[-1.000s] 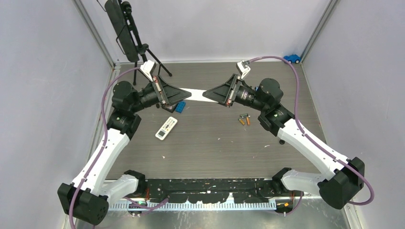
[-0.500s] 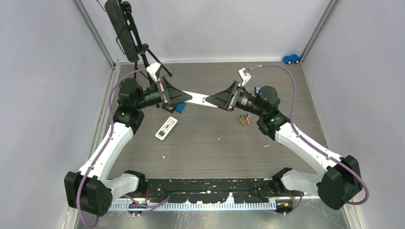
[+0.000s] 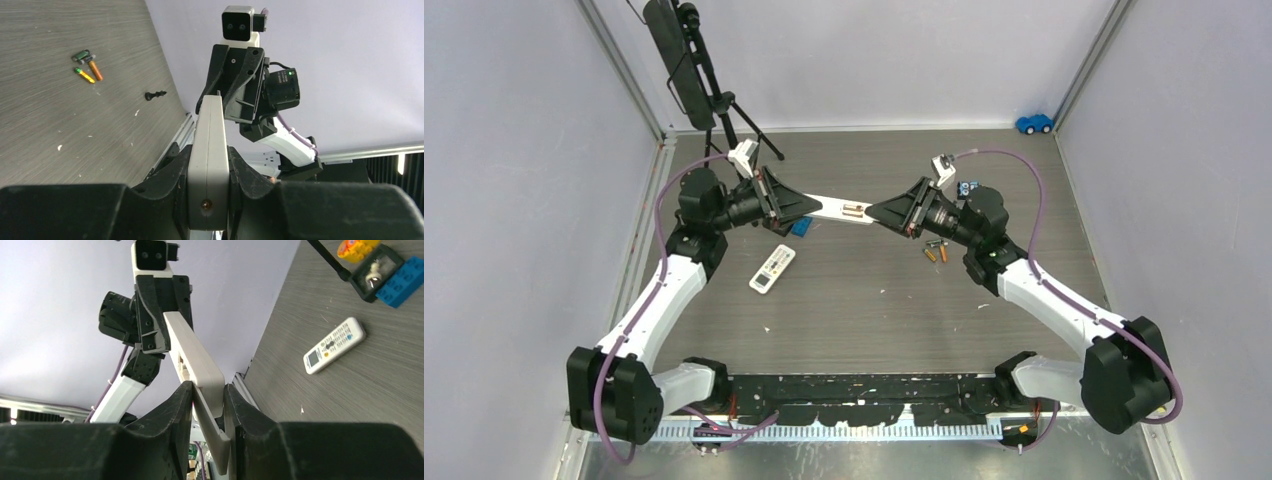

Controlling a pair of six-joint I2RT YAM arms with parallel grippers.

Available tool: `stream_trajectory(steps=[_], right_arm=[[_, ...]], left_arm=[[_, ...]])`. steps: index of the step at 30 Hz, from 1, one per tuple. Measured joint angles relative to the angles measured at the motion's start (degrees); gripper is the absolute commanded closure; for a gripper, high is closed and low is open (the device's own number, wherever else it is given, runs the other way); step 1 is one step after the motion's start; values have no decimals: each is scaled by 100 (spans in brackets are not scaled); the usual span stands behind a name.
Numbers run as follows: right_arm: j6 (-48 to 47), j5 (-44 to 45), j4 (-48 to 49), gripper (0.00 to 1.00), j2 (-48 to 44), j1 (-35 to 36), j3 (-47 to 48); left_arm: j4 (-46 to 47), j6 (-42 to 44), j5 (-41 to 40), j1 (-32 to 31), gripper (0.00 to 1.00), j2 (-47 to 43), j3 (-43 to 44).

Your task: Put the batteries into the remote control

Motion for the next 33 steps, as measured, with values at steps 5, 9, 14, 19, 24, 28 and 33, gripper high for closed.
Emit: stream_trajectory(steps=[5, 9, 14, 19, 24, 28, 33], right_arm=[[15, 70, -483, 74, 87, -28, 0], [-11, 103, -942, 63, 116, -37, 0], [31, 15, -1134, 62, 256, -92, -2], [83, -79, -1134, 93, 407, -107, -2], [37, -83, -1259, 100, 557, -127, -2], [-208, 22, -1561, 100, 761, -131, 0], [-599, 396, -2017, 100, 885, -175, 7]], left_arm=[[-468, 549, -166, -20, 100, 55, -7], [-907, 977, -323, -74, 100, 57, -7], [-1117, 1449, -719, -15, 100, 219, -7], [-1158, 1593, -938, 15, 100, 551, -79], [-1191, 1676, -1001, 15, 100, 688, -122], [-1309, 1867, -1091, 13, 100, 743, -140], [-2063, 2417, -1681, 9, 100, 785, -142]])
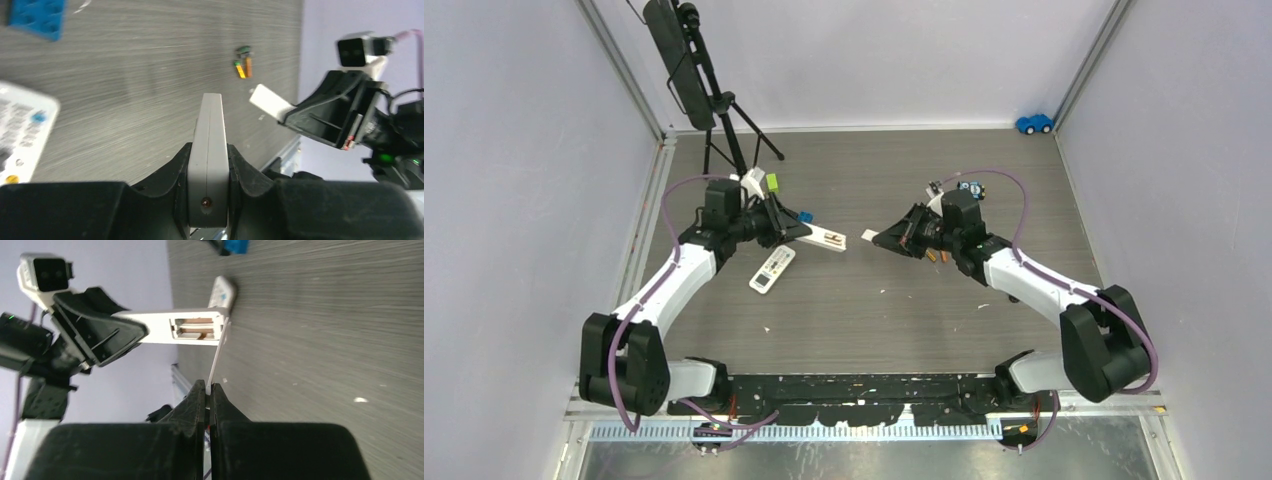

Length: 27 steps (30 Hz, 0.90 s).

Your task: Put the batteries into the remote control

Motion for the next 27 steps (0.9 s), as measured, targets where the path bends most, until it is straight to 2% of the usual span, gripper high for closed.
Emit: stream_trajectory(steps=[5, 7, 9, 12, 13, 15, 17, 22, 27], right_arm=[[-409, 551, -494, 100, 472, -61, 138], [-501, 680, -529, 95, 957, -66, 234], [-533, 748, -551, 80, 1379, -68, 254], [-566, 848, -745, 50, 1794, -68, 247], [-634, 909, -837, 42, 1821, -68, 238], [-706, 1016, -977, 33, 1777, -68, 236], [-870, 1167, -1167, 27, 1626, -66, 234], [-1412, 1178, -1539, 22, 599, -74, 116], [-1823, 7, -1078, 18, -863, -46, -273]], left_arm=[[-647, 326, -595, 2, 100, 52, -9], [-656, 352, -601, 0, 100, 105, -15], [-658, 413, -557, -31, 100, 179, -15], [-682, 503, -448, -142, 100, 291, -15], [-684, 560, -402, -212, 100, 321, -24], [-691, 636, -319, -363, 100, 339, -50], [-719, 752, -236, -540, 100, 339, -72], [-728, 984, -66, -791, 100, 291, -98], [-684, 1193, 350, -841, 100, -52, -131]])
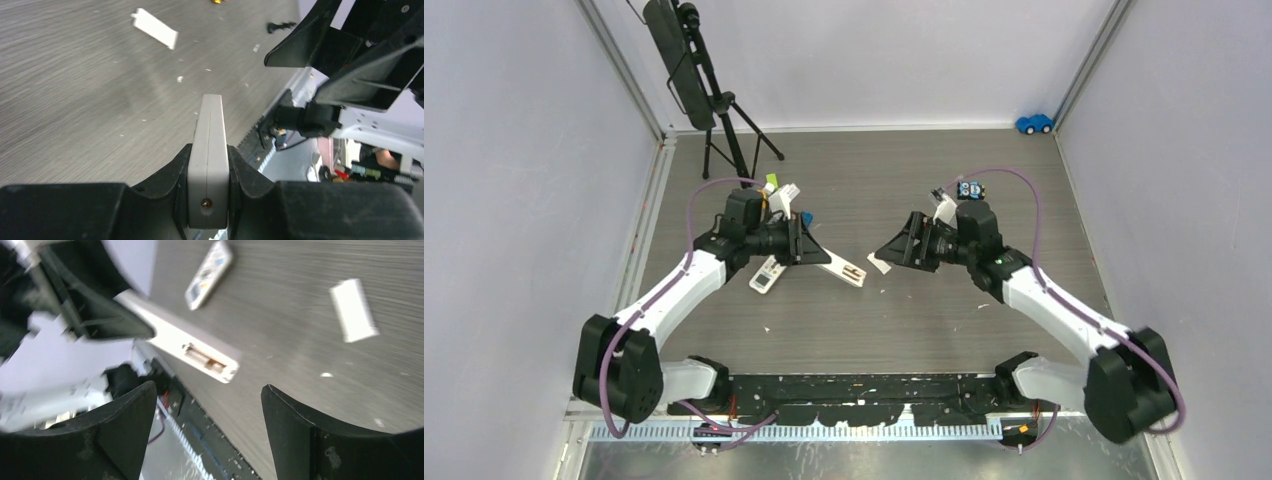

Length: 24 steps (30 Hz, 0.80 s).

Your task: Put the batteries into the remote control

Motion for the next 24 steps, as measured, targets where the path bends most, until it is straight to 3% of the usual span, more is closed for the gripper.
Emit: stream_trajectory(steps=[7, 12, 16, 18, 22, 23, 24], right_arm=[[-623, -1252, 2, 16, -1071, 240, -13], [-1091, -1670, -249, 16, -1121, 352, 330], [-1637, -1893, -678, 21, -887, 809, 675], [-1869, -1980, -892, 31, -686, 1060, 848], [-2186, -2107, -1169, 65, -343, 1412, 1064], [-2234, -2146, -1211, 74, -299, 1460, 1073], [-2258, -2164, -1239, 85, -284, 1473, 1073]], left_arm=[[-157, 356, 1276, -168, 100, -166, 575], [-247, 796, 1923, -409, 100, -256, 946], [-240, 927, 2271, -651, 100, -308, 949], [-201, 914, 2358, -748, 100, -308, 949], [26, 769, 2481, -826, 99, -352, 949], [107, 697, 2514, -826, 92, -385, 946], [186, 632, 2542, -826, 79, -431, 938]])
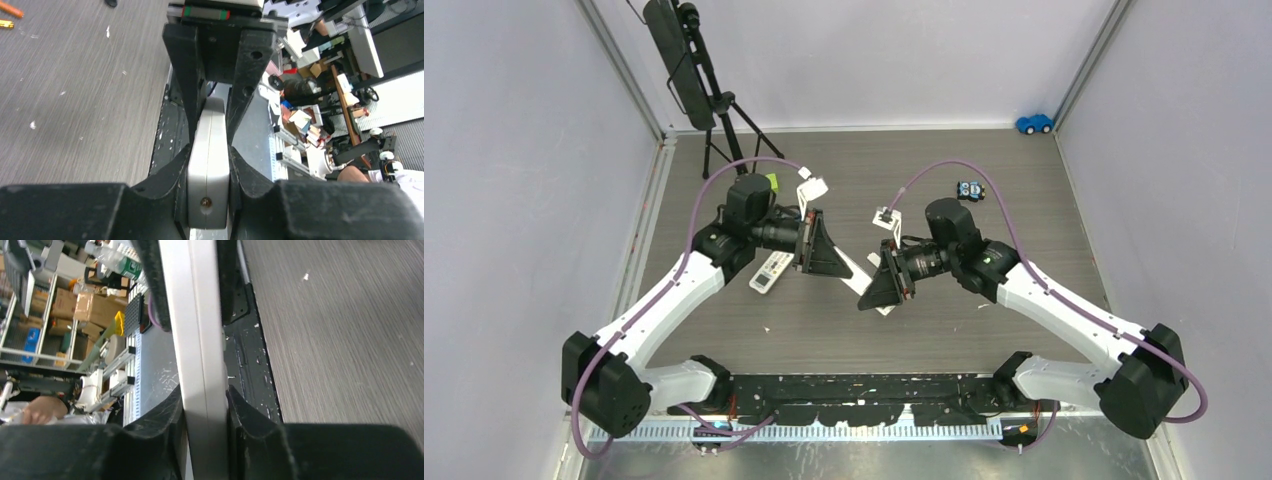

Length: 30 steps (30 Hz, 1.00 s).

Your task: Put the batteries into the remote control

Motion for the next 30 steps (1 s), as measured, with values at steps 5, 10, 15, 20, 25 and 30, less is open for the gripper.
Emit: stream_trajectory(steps=[5, 10, 15, 20, 25, 30], right_arm=[[205, -278, 308, 98, -168, 35, -20], [1106, 46, 1303, 98, -354, 35, -286], [1971, 518, 2345, 98, -378, 35, -490], [2518, 752, 3080, 97, -367, 35, -553], [2785, 769, 3427, 96, -201, 35, -544], [3012, 737, 3541, 58, 20, 24, -476]], left_arm=[[1224, -914, -50, -15, 47, -308, -396], [3698, -2822, -960, -15, 46, -387, -1228], [5283, -4083, -1648, -17, 55, -214, -1648], [6028, -4599, -1996, -28, 59, -208, -1665], [6227, -4719, -2035, -122, 65, -197, -1665], [6290, -4649, -2063, -107, 100, 0, -1668]])
